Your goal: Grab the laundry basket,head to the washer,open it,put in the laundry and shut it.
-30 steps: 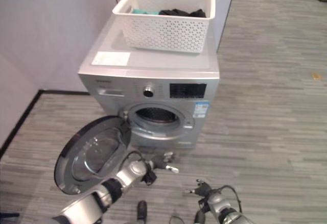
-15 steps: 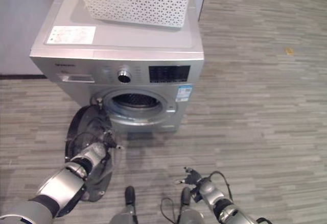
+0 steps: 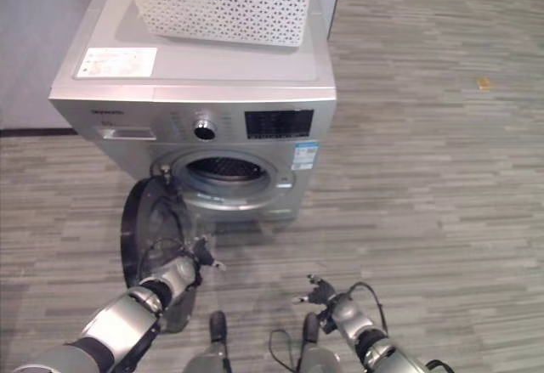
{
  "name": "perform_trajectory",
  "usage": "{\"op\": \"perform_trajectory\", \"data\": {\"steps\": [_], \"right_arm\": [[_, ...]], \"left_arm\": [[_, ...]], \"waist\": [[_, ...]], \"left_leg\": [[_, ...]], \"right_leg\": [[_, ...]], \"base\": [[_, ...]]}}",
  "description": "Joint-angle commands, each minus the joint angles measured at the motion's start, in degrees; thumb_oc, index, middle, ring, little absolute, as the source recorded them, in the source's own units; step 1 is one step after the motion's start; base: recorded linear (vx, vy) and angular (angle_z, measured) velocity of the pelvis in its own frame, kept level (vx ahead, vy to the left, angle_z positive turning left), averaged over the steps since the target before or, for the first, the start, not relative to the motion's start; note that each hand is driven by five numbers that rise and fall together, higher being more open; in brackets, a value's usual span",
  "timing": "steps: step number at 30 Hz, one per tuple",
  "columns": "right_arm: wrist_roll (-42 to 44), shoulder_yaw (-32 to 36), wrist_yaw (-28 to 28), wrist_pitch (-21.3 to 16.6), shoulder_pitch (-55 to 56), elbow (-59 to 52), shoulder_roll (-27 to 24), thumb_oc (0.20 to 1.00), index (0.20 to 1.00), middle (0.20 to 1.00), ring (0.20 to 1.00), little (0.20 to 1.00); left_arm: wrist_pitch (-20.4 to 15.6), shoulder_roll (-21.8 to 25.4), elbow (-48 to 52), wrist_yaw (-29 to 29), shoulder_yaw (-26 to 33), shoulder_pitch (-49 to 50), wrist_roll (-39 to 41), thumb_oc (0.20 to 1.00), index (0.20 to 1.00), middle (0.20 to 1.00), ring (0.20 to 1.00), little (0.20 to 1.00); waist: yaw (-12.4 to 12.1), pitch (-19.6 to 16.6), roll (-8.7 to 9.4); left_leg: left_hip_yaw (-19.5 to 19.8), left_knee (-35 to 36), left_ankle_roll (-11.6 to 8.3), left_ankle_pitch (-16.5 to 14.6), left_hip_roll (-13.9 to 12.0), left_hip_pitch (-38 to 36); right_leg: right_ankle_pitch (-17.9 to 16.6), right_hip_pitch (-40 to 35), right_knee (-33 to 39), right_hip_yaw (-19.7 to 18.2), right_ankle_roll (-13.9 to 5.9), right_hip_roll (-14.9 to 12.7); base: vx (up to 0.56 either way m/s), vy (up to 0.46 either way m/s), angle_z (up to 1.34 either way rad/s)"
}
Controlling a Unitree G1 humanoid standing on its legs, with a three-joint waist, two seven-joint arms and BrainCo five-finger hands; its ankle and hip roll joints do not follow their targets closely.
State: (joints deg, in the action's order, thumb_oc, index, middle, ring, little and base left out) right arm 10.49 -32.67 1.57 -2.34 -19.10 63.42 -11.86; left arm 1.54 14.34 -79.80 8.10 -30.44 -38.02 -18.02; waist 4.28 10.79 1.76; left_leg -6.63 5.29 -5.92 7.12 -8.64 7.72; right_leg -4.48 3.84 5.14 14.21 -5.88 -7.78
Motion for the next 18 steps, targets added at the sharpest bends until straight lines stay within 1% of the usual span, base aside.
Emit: {"op": "perform_trajectory", "data": {"steps": [1, 4, 6, 9, 10, 12, 13, 14, 15, 16, 18], "right_arm": [[0.32, 1.63, 0.65, -0.74, -1.47, 1.87, 1.32, 1.000, 1.000, 1.000, 1.000, 1.000], [0.13, 2.60, 0.74, -0.94, -0.19, 1.30, 0.40, 1.000, 1.000, 1.000, 1.000, 1.000], [0.14, 2.96, 0.72, -1.00, 0.24, 1.16, 0.18, 1.000, 1.000, 1.000, 1.000, 1.000], [0.35, 4.46, 0.81, -1.36, 2.05, 0.83, -0.78, 1.000, 1.000, 1.000, 1.000, 1.000], [0.56, 5.33, 0.35, -1.66, 2.77, 0.73, -1.26, 1.000, 1.000, 1.000, 1.000, 1.000], [0.81, 6.04, 0.12, -1.91, 3.40, 0.63, -1.54, 1.000, 1.000, 1.000, 1.000, 1.000], [1.88, 9.40, -1.46, -2.76, 4.73, 1.23, -2.78, 1.000, 1.000, 1.000, 1.000, 1.000], [1.88, 9.40, -1.46, -2.77, 4.76, 1.23, -2.79, 1.000, 1.000, 1.000, 1.000, 1.000], [3.92, 15.17, -3.39, -3.65, 6.83, 1.47, -4.67, 1.000, 1.000, 1.000, 1.000, 1.000], [4.59, 17.84, -4.23, -4.00, 7.93, 0.69, -5.95, 1.000, 1.000, 1.000, 1.000, 1.000], [5.50, 22.72, -5.76, -4.68, 10.03, -2.26, -7.74, 1.000, 1.000, 1.000, 1.000, 1.000]], "left_arm": [[1.43, 4.28, -8.93, -0.61, 0.70, -2.08, -1.07, 1.000, 1.000, 1.000, 1.000, 1.000], [1.33, 6.79, -8.66, 0.03, 2.36, -0.34, -1.16, 1.000, 1.000, 1.000, 1.000, 1.000], [1.30, 7.55, -8.71, 0.22, 3.30, 0.51, -0.86, 1.000, 1.000, 1.000, 1.000, 1.000], [0.37, 10.31, -8.03, 0.84, 6.72, 2.64, 2.08, 1.000, 1.000, 1.000, 1.000, 1.000], [-0.59, 11.25, -6.78, 1.34, 7.76, 3.14, 3.87, 1.000, 1.000, 1.000, 1.000, 1.000], [-1.21, 11.73, -5.56, 1.77, 8.25, 3.52, 4.86, 1.000, 1.000, 1.000, 1.000, 1.000], [-3.59, 12.21, 0.32, 3.45, 9.06, 5.06, 8.46, 1.000, 1.000, 1.000, 1.000, 1.000], [-3.56, 12.21, 0.38, 3.45, 9.05, 5.12, 8.47, 1.000, 1.000, 1.000, 1.000, 1.000], [-6.58, 10.56, 12.68, 4.89, 11.30, 11.93, 14.81, 1.000, 1.000, 1.000, 1.000, 1.000], [-7.62, 10.31, 18.01, 5.07, 12.22, 16.32, 15.40, 1.000, 1.000, 1.000, 1.000, 1.000], [-8.72, 9.86, 23.78, 4.43, 13.54, 23.58, 14.70, 1.000, 1.000, 1.000, 1.000, 1.000]], "waist": [[-0.93, -1.46, 1.46], [-0.96, -2.13, 1.56], [-1.03, -2.34, 1.58], [-1.12, -3.53, 1.44], [-1.18, -3.92, 1.28], [-1.26, -4.14, 1.13], [-1.71, -4.43, 0.51], [-1.72, -4.42, 0.50], [-2.70, -4.75, -0.44], [-3.06, -5.00, -0.71], [-3.47, -5.55, -0.96]], "left_leg": [[0.52, -0.29, -1.81, -5.85, -2.43, -4.60], [0.14, -0.29, -1.87, -6.05, -2.54, -5.30], [0.03, -0.29, -1.88, -6.13, -2.60, -5.54], [-0.29, -0.29, -1.92, -6.45, -2.60, -6.29], [-0.38, -0.29, -1.91, -6.56, -2.49, -6.45], [-0.42, -0.29, -1.85, -6.64, -2.36, -6.54], [-0.17, -0.29, -1.57, -6.92, -1.80, -6.69], [-0.17, -0.29, -1.57, -6.94, -1.80, -6.73], [0.27, -0.29, -0.96, -7.36, -1.03, -7.32], [0.36, -0.29, -0.67, -7.68, -0.62, -7.81], [0.39, -0.29, -0.12, -8.20, 0.11, -8.75]], "right_leg": [[0.05, 2.80, -0.59, -1.65, -3.77, -3.35], [0.25, 2.28, -0.61, -1.90, -3.76, -3.19], [0.34, 2.09, -0.56, -1.97, -3.76, -3.14], [0.49, 1.33, -0.39, -2.00, -3.87, -3.09], [0.49, 1.13, -0.28, -1.98, -3.96, -3.17], [0.51, 0.97, -0.25, -1.86, -4.02, -3.23], [0.48, 0.51, -0.17, -1.65, -4.24, -3.53], [0.48, 0.47, -0.16, -1.65, -4.25, -3.53], [0.58, -0.26, -0.19, -1.48, -4.48, -4.12], [0.65, -0.77, -0.22, -1.44, -4.62, -4.43], [0.79, -1.38, -0.41, -1.63, -4.82, -4.97]], "base": [[0.01, -0.019, -0.08], [0.01, -0.010, -0.08], [0.02, -0.008, -0.10], [0.02, -0.006, -0.09], [0.02, 0.009, -0.06], [0.01, 0.017, 0.00], [0.01, 0.034, 0.01], [0.03, 0.093, 0.06], [0.05, 0.096, 0.08], [0.07, 0.124, 0.07], [0.07, 0.098, 0.00]]}}
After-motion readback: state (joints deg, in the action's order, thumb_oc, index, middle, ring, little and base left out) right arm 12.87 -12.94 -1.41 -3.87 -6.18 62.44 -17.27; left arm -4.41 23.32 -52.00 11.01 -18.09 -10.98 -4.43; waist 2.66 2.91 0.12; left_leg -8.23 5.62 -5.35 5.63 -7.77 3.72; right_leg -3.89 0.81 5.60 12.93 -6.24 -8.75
